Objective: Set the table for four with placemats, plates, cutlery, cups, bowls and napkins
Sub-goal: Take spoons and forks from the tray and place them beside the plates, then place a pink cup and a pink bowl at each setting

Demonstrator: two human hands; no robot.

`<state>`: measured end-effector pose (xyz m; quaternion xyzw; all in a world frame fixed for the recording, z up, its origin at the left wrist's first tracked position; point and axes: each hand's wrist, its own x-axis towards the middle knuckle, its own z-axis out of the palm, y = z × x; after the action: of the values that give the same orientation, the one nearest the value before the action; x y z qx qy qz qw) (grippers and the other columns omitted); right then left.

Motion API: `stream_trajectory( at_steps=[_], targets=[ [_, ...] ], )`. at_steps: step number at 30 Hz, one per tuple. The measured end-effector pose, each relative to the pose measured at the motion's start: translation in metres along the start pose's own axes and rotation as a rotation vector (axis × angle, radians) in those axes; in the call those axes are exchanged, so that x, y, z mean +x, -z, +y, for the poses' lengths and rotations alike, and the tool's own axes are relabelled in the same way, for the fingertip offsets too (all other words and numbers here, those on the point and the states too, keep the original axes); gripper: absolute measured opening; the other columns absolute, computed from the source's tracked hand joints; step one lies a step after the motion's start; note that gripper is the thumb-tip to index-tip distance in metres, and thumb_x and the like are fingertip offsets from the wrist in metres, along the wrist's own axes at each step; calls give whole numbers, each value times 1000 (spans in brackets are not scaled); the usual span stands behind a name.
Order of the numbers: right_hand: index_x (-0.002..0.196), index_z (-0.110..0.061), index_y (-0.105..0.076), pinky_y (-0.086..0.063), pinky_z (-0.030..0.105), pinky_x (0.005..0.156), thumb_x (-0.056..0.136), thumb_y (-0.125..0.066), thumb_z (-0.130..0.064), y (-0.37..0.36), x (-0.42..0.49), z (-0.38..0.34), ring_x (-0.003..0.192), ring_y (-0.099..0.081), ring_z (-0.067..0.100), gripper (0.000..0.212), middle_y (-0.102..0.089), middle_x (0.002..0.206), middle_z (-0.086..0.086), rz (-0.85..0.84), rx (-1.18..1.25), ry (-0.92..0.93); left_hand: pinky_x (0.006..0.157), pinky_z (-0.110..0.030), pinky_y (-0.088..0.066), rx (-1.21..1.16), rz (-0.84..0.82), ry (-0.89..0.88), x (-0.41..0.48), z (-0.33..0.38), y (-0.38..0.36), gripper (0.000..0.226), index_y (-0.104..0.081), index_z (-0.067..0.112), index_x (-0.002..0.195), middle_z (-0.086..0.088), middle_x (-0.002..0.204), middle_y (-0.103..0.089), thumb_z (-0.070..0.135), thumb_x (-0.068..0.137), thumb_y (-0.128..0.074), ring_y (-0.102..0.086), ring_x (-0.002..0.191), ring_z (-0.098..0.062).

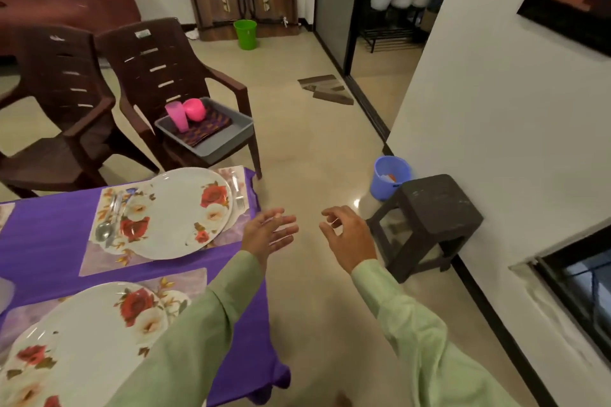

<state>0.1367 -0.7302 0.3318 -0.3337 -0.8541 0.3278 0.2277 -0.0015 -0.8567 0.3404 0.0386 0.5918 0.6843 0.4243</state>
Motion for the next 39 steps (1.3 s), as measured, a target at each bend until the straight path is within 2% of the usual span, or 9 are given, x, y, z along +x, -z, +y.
stream_trajectory(
  at_steps=[5, 8, 14, 19, 21, 24, 30, 34, 39],
  targets=[
    [105, -19, -69, -48, 25, 74, 88, -68, -19, 30, 53, 32, 78, -58, 11, 18, -58, 92, -10, 3, 18, 7, 77, -33, -55, 115, 26, -72, 32, 7, -50, 18, -58, 8, 116, -11, 104, -71, 10, 100, -51, -70, 84, -25],
    [106, -20, -68, -44, 20, 72, 89, -68, -20, 31, 87, 47, 79, -58, 10, 18, -59, 92, -10, -30, 31, -8, 75, -32, -53, 151, 73, -151, 55, 18, -64, 17, -58, 7, 115, -12, 104, -70, 9, 99, -52, -68, 83, -26],
    [106, -24, -67, -49, 24, 75, 89, -68, -23, 15, 182, 63, 81, -60, 9, 18, -61, 91, -10, -150, 20, 53, 72, -32, -52, 112, 179, -259, 138, 48, -62, 15, -61, 10, 111, -4, 95, -72, 7, 99, -52, -70, 74, -16],
    [105, -27, -67, -50, 26, 77, 88, -68, -24, -5, 282, 70, 82, -61, 8, 17, -60, 90, -13, -216, -3, 77, 69, -31, -50, 44, 268, -254, 228, 88, -49, 14, -61, 14, 102, -6, 95, -70, 4, 99, -52, -67, 73, -19],
    [105, -26, -67, -51, 28, 77, 88, -68, -24, -15, 321, 65, 81, -62, 9, 17, -61, 90, -12, -233, -8, 94, 66, -28, -50, 60, 292, -257, 259, 109, -44, 13, -61, 13, 105, -7, 96, -70, 5, 98, -53, -66, 74, -19],
    [105, -25, -68, -52, 31, 78, 87, -69, -22, -39, 385, 50, 81, -62, 12, 18, -62, 91, -9, -267, 24, 112, 63, -24, -50, 72, 347, -256, 303, 138, -29, 15, -59, 9, 111, -6, 96, -69, 5, 99, -52, -66, 76, -20],
    [106, -24, -68, -53, 32, 77, 86, -70, -23, -110, 493, 24, 80, -62, 13, 20, -62, 92, -7, -387, 60, 199, 60, -29, -49, 43, 529, -246, 384, 170, 15, 14, -61, 18, 96, -7, 91, -68, 4, 96, -57, -63, 68, -18],
    [104, -21, -68, -53, 33, 77, 85, -70, -18, -167, 575, 14, 78, -61, 14, 20, -62, 89, -5, -443, 120, 245, 51, -23, -50, 96, 678, -244, 450, 194, 49, 13, -60, 16, 101, -9, 90, -66, 5, 94, -61, -63, 70, -19],
    [107, -20, -67, -54, 34, 78, 84, -70, -16, -235, 673, -10, 77, -61, 14, 23, -62, 92, -2, -564, 151, 291, 63, -32, -49, 79, 846, -226, 524, 235, 82, 17, -61, 14, 100, -7, 82, -61, 1, 90, -65, -57, 81, -25]
  ],
)
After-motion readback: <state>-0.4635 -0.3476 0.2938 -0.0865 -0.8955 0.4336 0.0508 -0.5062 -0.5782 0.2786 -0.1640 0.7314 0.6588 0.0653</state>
